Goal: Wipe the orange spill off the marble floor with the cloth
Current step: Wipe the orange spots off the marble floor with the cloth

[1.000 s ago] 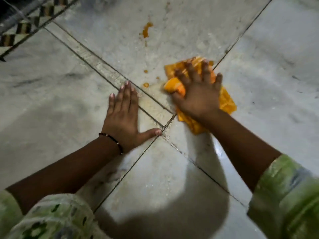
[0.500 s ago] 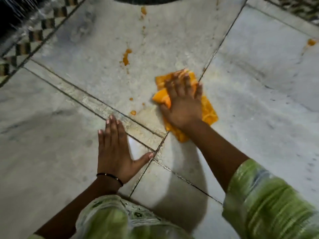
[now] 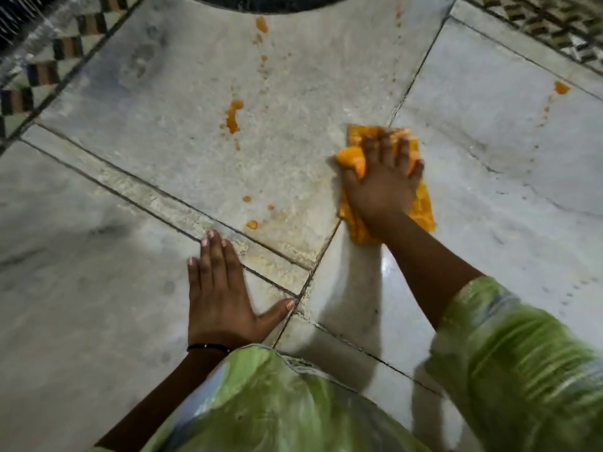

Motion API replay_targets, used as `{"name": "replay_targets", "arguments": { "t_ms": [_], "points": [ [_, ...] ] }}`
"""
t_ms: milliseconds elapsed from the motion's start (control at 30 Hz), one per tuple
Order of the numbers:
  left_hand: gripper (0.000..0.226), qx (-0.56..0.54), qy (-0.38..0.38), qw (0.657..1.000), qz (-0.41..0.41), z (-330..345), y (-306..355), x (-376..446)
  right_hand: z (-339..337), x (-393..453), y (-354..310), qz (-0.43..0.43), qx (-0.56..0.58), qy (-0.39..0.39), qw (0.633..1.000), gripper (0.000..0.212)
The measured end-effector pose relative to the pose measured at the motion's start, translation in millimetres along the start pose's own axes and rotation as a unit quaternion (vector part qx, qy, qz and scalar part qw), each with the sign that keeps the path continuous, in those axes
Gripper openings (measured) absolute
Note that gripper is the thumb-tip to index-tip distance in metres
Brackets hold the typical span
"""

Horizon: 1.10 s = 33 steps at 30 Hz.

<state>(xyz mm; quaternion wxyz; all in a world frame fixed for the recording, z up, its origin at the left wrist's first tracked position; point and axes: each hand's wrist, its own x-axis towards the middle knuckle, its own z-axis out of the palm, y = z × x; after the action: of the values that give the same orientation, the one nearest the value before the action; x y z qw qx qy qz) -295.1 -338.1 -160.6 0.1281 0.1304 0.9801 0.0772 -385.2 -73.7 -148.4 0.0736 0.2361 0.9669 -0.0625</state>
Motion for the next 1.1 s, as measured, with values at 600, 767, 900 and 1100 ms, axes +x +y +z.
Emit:
{"name": "replay_targets", "arguments": {
  "t_ms": [600,767,900,1100],
  "points": [
    [0.126,0.01,-0.006,1.0,-0.001,3,1,0,8,-64,-12,-0.329,-0.03,-0.019,0.944,0.075],
    [0.126,0.036,-0.018,0.999,-0.003,0,1,1,-1,-53,53,-0.309,-0.053,-0.022,0.949,0.076],
    [0.127,0.028,-0.005,1.0,0.001,-1,2,1,0,-2,-15,-0.189,-0.028,-0.007,0.981,0.082],
    [0.126,0.008,-0.001,1.0,0.002,-3,1,0,19,-72,-37,-0.466,-0.053,-0.02,0.883,0.075]
  ]
}}
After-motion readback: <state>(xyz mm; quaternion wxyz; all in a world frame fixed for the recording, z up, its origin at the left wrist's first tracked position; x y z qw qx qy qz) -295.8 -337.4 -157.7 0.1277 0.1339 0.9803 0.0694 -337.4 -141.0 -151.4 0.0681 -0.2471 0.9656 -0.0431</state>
